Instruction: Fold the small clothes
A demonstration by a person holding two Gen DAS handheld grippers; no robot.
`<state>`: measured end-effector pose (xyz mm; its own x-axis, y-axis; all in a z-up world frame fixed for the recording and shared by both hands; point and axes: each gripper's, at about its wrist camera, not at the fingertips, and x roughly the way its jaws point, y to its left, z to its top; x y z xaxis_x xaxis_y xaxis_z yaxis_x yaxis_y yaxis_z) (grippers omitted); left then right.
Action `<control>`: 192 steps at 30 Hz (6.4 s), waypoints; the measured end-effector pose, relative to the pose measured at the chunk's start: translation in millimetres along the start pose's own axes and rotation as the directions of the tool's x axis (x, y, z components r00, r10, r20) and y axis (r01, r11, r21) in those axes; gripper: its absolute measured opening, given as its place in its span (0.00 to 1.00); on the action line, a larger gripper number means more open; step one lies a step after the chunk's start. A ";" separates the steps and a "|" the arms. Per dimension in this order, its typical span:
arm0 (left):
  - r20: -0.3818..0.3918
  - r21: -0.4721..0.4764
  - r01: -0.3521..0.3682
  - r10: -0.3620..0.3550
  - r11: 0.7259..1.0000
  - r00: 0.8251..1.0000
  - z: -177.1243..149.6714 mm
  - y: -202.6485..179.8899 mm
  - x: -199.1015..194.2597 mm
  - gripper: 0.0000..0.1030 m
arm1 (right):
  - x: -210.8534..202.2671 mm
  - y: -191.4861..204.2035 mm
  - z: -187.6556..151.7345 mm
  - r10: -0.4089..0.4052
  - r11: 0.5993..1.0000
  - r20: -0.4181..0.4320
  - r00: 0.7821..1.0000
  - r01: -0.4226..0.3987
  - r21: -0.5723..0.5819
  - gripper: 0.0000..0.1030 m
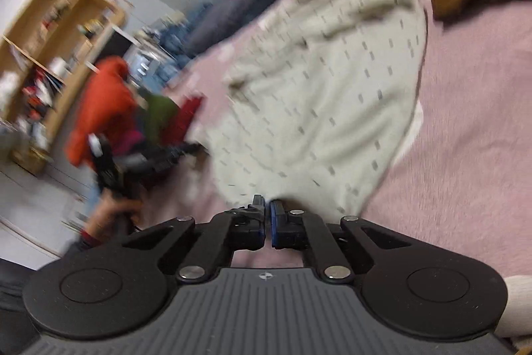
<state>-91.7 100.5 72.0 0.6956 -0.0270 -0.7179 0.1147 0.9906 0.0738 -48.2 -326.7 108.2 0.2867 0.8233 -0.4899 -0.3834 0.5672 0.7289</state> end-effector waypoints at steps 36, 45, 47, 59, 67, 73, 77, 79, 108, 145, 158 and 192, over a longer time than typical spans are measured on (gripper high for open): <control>-0.130 -0.219 0.349 -0.381 0.911 0.915 -23.7 -4.1 62.0 0.07 | -23.8 -80.5 10.0 -0.239 0.963 0.170 0.956 0.256 -0.087 0.84; -0.165 -0.132 0.406 -0.424 0.904 0.890 8.7 7.3 -20.0 0.05 | -74.0 -33.3 26.8 -0.097 0.995 0.046 0.994 0.096 0.020 0.15; -0.166 -0.084 0.402 -0.410 0.912 0.897 13.0 5.4 -40.4 0.05 | -93.9 -15.2 32.1 -0.079 0.997 0.047 0.996 0.078 0.010 0.15; -0.477 -0.223 0.348 -0.413 0.911 0.776 -91.5 -19.3 11.8 0.10 | -59.9 -56.7 -6.8 -0.329 0.943 -0.210 0.921 0.333 -0.017 0.31; -0.406 -0.089 0.170 -0.192 0.981 0.893 -25.9 -22.6 -14.9 1.00 | -82.7 -33.4 1.9 -0.397 0.914 -0.035 0.917 0.392 -0.104 0.83; -0.435 0.023 0.007 0.003 1.000 0.900 -7.8 -48.0 -12.1 1.00 | -64.4 -24.8 -1.2 -0.425 0.891 -0.073 0.902 0.403 -0.208 0.93; -0.489 0.094 -0.017 0.061 0.995 0.870 -28.2 -56.7 -5.6 1.00 | -67.9 -40.1 -6.8 -0.392 0.917 -0.061 0.918 0.384 -0.110 0.95; -0.500 0.088 -0.004 0.047 0.996 0.864 -34.8 -58.1 -4.3 1.00 | -73.0 -45.1 -11.9 -0.387 0.921 -0.058 0.920 0.382 -0.074 0.95; -0.485 -0.019 0.163 -0.152 0.986 0.861 -60.8 -58.9 -3.0 0.30 | -49.3 -35.7 -28.3 -0.255 0.967 -0.147 0.956 0.247 -0.070 0.13; -0.220 -0.424 0.260 -0.377 0.868 0.900 34.8 35.3 21.2 0.07 | -38.3 -39.4 68.8 -0.089 0.996 -0.026 0.996 0.089 -0.001 0.07; -0.010 -0.461 0.041 -0.052 0.886 0.999 185.7 75.3 128.8 0.07 | 65.4 -87.8 263.4 -0.192 0.981 0.166 0.967 0.186 0.050 0.06; -0.146 -0.176 -0.234 0.209 0.956 0.967 179.7 -16.8 263.5 1.00 | 220.4 -70.6 216.0 -0.579 0.667 0.210 0.788 0.606 -0.434 0.66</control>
<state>217.1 52.7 5.9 0.5927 0.2007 -0.7800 -0.1776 0.9772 0.1165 231.6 -189.8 52.0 0.6322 0.3159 -0.7075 -0.4629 0.8862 -0.0180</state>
